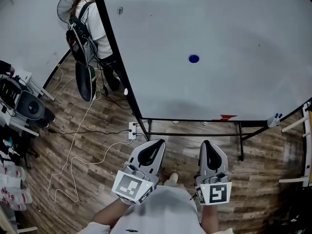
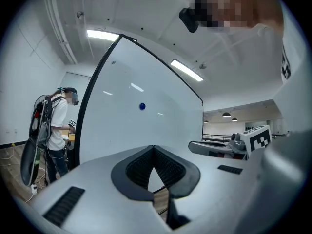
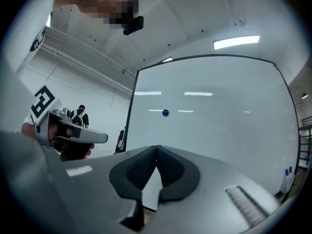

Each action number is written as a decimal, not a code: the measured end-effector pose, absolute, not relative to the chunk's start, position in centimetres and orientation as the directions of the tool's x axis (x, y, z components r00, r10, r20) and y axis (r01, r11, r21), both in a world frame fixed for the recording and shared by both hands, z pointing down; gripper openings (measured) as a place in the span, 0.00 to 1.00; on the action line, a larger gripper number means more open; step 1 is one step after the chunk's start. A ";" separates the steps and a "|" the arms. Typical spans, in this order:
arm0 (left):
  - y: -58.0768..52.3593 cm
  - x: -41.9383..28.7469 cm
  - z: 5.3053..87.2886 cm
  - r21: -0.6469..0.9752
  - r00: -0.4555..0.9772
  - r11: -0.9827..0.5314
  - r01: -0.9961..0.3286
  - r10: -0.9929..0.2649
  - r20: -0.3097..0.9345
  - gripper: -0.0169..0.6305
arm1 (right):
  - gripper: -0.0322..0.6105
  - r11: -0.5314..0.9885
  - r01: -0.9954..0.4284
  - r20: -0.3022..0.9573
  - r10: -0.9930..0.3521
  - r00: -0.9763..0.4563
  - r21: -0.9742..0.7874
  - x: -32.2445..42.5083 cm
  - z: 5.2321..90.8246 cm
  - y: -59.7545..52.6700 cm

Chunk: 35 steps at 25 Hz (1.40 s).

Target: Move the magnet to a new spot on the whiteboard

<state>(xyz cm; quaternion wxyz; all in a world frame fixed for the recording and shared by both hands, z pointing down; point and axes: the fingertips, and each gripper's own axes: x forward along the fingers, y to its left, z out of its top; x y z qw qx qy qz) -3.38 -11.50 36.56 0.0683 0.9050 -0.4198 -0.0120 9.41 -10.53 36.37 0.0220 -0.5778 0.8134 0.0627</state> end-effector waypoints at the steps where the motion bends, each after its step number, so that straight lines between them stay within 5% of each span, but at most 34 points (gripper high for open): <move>1: -11.7 -3.3 36.3 0.129 0.644 -0.636 -0.761 -0.764 0.033 0.04 | 0.06 0.328 -0.942 -0.108 -0.936 -0.335 0.076 9.3 36.4 -10.7; 35: -19.6 -3.6 31.3 0.108 0.607 -0.606 -0.788 -0.794 -0.021 0.04 | 0.24 0.360 -0.919 -0.207 -0.898 -0.388 0.160 5.2 26.5 -21.9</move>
